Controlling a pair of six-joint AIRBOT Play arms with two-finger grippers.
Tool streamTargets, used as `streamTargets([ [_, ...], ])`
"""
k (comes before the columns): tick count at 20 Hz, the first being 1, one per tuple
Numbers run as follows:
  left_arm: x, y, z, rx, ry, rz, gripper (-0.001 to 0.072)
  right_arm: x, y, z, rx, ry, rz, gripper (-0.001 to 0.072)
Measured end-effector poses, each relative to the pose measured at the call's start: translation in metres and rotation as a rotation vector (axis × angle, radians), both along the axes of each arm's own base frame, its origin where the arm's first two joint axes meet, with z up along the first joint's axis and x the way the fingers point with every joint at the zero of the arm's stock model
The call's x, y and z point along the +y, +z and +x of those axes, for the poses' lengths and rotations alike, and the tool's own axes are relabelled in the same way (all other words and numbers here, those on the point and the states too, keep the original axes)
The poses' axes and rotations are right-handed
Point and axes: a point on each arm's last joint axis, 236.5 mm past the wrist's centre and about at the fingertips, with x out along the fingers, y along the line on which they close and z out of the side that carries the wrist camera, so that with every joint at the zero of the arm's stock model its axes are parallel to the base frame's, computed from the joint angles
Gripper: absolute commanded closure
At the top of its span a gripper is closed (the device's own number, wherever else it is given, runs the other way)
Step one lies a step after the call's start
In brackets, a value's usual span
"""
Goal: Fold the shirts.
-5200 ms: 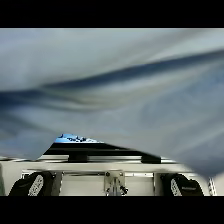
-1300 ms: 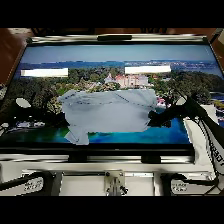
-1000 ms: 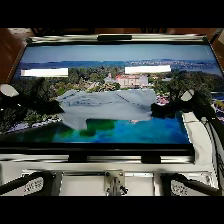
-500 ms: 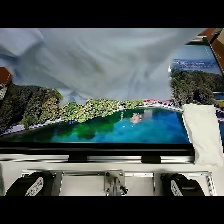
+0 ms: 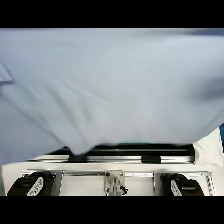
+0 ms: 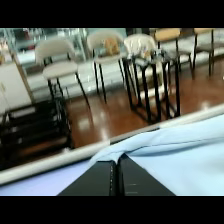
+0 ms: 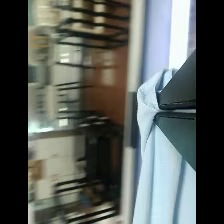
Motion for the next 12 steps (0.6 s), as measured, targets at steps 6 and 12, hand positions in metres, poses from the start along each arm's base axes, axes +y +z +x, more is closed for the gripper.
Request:
streamTargets([
  [6,0.023,-0.153,0.099,0.436,0.046,0.0,0.0676,-0.016,-0.156,0.105,0.561,-0.026,-0.062,0.0647],
  [12,0.036,-0.319,0.179,0.767,0.053,-0.008,0.0676,-0.022,-0.329,0.195,0.979,-0.036,-0.023,0.0646],
])
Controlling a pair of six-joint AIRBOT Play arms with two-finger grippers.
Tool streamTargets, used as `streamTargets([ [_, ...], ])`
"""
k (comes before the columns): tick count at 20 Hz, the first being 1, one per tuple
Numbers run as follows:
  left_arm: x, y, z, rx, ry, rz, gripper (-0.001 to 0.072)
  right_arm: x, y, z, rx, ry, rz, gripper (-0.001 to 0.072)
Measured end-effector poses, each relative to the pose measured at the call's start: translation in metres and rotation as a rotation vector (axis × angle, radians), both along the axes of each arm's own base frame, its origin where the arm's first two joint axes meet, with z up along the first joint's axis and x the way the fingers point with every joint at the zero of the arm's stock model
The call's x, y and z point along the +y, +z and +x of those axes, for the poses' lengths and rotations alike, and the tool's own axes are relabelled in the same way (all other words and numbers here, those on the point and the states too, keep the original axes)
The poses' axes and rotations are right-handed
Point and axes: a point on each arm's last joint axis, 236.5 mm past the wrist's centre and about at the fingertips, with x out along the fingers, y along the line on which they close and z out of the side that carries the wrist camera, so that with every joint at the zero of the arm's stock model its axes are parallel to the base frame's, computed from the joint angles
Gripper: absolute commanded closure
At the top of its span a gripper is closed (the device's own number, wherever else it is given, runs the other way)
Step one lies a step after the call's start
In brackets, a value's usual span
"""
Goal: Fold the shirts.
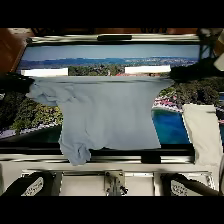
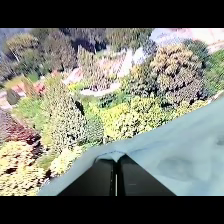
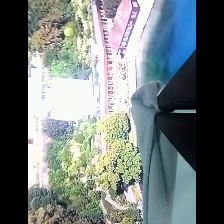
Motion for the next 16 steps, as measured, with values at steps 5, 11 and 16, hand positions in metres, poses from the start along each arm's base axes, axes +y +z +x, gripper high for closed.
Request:
streamTargets([
  [5,-0.012,-0.07,0.045,0.107,0.023,-0.129,0.0675,0.011,-0.079,0.033,0.127,-0.109,0.118,0.0647],
  [11,-0.052,-0.125,0.046,0.322,0.026,-0.352,-0.0013,0.033,-0.103,0.026,0.226,-0.14,0.213,0.0126],
  [16,-0.032,-0.131,0.0,0.583,0.056,-0.395,0.0451,0.027,-0.086,-0.019,0.346,-0.061,0.149,0.0127],
])
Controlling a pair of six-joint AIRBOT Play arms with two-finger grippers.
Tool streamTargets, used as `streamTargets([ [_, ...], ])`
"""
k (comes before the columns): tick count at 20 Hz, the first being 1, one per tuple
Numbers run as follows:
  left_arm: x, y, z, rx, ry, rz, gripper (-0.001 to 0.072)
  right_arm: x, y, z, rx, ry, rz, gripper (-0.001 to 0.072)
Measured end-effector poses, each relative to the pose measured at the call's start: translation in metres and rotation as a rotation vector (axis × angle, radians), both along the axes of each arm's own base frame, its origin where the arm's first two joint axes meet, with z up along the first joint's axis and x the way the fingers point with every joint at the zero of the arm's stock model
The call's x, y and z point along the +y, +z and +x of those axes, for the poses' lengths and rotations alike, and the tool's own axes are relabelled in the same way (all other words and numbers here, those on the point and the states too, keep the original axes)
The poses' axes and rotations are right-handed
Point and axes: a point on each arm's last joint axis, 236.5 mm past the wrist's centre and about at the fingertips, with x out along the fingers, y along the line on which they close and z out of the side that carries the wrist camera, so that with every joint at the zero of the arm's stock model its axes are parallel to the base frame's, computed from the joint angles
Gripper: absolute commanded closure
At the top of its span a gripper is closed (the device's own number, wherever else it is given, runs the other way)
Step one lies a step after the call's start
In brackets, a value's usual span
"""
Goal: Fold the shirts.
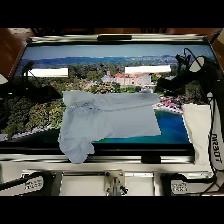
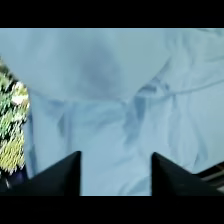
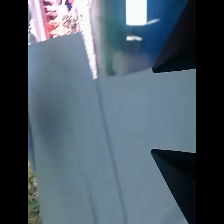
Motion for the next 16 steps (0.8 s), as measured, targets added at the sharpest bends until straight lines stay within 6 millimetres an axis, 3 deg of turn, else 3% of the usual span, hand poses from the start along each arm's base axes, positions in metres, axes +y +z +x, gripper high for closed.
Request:
streamTargets([
  [3,0.037,-0.005,-0.052,0.189,0.018,0.031,0.041,-0.033,0.012,-0.045,0.1,0.058,-0.133,0.0126],
  [4,0.048,-0.008,-0.072,0.246,0.043,0.035,0.025,-0.042,0.015,-0.059,0.129,0.061,-0.15,0.0127],
  [5,0.055,-0.013,-0.088,0.279,0.07,0.035,0.0156,-0.051,0.015,-0.071,0.15,0.054,-0.165,0.0127],
  [8,0.062,-0.041,-0.138,0.387,0.147,0.01,0.0168,-0.063,0.008,-0.109,0.206,0.032,-0.144,0.0127],
  [11,0.052,-0.076,-0.175,0.47,0.179,-0.033,0.0167,-0.067,-0.009,-0.14,0.247,0.023,-0.124,0.0127],
  [13,0.045,-0.097,-0.187,0.485,0.203,-0.059,0.0167,-0.064,-0.023,-0.156,0.272,0.027,-0.109,0.0127],
  [16,0.033,-0.116,-0.184,0.45,0.248,-0.103,0.0171,-0.064,-0.036,-0.164,0.28,0.02,-0.102,0.0126],
])
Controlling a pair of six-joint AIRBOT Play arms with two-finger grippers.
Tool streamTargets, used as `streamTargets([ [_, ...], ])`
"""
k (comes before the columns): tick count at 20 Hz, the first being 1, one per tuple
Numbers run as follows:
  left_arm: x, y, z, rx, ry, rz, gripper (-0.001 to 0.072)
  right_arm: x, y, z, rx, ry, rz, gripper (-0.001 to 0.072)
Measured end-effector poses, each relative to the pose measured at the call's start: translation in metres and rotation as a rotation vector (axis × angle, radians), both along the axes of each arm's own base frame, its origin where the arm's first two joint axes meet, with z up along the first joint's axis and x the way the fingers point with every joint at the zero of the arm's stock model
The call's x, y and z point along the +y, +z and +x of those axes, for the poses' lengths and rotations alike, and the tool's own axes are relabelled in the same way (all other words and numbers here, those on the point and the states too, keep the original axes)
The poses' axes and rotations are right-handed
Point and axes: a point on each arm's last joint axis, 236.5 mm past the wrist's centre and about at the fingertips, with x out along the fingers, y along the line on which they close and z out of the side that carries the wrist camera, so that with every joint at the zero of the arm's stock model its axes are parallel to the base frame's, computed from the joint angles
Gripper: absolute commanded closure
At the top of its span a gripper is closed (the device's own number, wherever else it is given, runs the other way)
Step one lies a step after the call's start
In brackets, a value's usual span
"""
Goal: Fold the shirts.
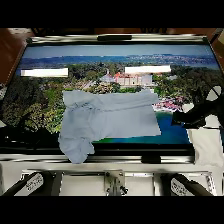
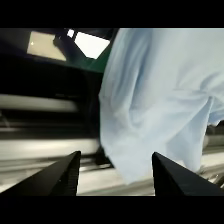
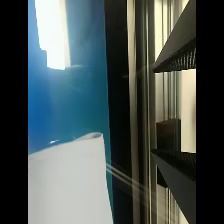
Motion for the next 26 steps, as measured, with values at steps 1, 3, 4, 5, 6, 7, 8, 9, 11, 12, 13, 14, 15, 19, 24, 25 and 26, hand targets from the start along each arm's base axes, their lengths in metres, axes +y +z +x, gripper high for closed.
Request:
streamTargets([
  [1,-0.004,-0.004,0.004,-0.018,0.009,-0.004,0.0175,0.0,-0.002,-0.001,-0.003,-0.002,0.0,0.0126],
  [3,-0.009,-0.012,0.01,-0.048,0.014,0.008,0.0176,0.0,-0.005,0.0,-0.01,-0.011,0.001,0.0127],
  [4,-0.011,-0.016,0.014,-0.058,0.012,0.015,0.0188,0.0,-0.006,0.0,-0.014,-0.019,-0.001,0.0126],
  [5,-0.013,-0.019,0.016,-0.063,0.012,0.017,0.0259,-0.001,-0.007,0.0,-0.015,-0.024,-0.003,0.0126],
  [6,-0.015,-0.024,0.018,-0.063,0.007,0.021,0.0307,0.0,-0.008,0.0,-0.015,-0.031,-0.003,0.0127],
  [7,-0.017,-0.027,0.018,-0.059,0.006,0.018,0.0343,0.0,-0.008,0.0,-0.013,-0.033,-0.003,0.0126],
  [8,-0.018,-0.031,0.018,-0.053,0.002,0.02,0.0509,0.0,-0.008,0.0,-0.014,-0.038,-0.004,0.0126],
  [9,-0.02,-0.033,0.018,-0.047,-0.002,0.018,0.0673,-0.001,-0.009,0.001,-0.018,-0.044,-0.006,0.0126],
  [11,-0.022,-0.036,0.017,-0.037,-0.008,0.011,0.0676,-0.002,-0.011,0.004,-0.031,-0.06,-0.01,0.0083],
  [12,-0.023,-0.036,0.016,-0.032,-0.015,0.008,0.0676,-0.002,-0.013,0.005,-0.033,-0.067,-0.009,0.0084],
  [13,-0.024,-0.035,0.015,-0.027,-0.021,0.003,0.0676,-0.002,-0.018,0.005,-0.03,-0.083,0.001,0.0083],
  [14,-0.025,-0.034,0.015,-0.027,-0.029,0.001,0.0676,-0.001,-0.023,0.005,-0.024,-0.105,0.029,0.0084],
  [15,-0.025,-0.032,0.016,-0.026,-0.037,0.0,0.0676,0.004,-0.029,0.005,-0.014,-0.128,0.078,0.0084],
  [19,-0.022,-0.02,0.025,-0.049,-0.059,0.001,0.0676,0.017,-0.05,0.012,0.02,-0.211,0.244,0.0084],
  [24,-0.018,-0.008,0.037,-0.081,-0.072,0.008,0.0676,0.033,-0.074,0.013,0.081,-0.208,0.318,0.0084],
  [25,-0.018,-0.007,0.038,-0.083,-0.073,0.008,0.0676,0.038,-0.078,0.012,0.099,-0.199,0.33,0.0084],
  [26,-0.018,-0.006,0.039,-0.086,-0.075,0.008,0.0676,0.042,-0.082,0.011,0.114,-0.189,0.334,0.0084],
])
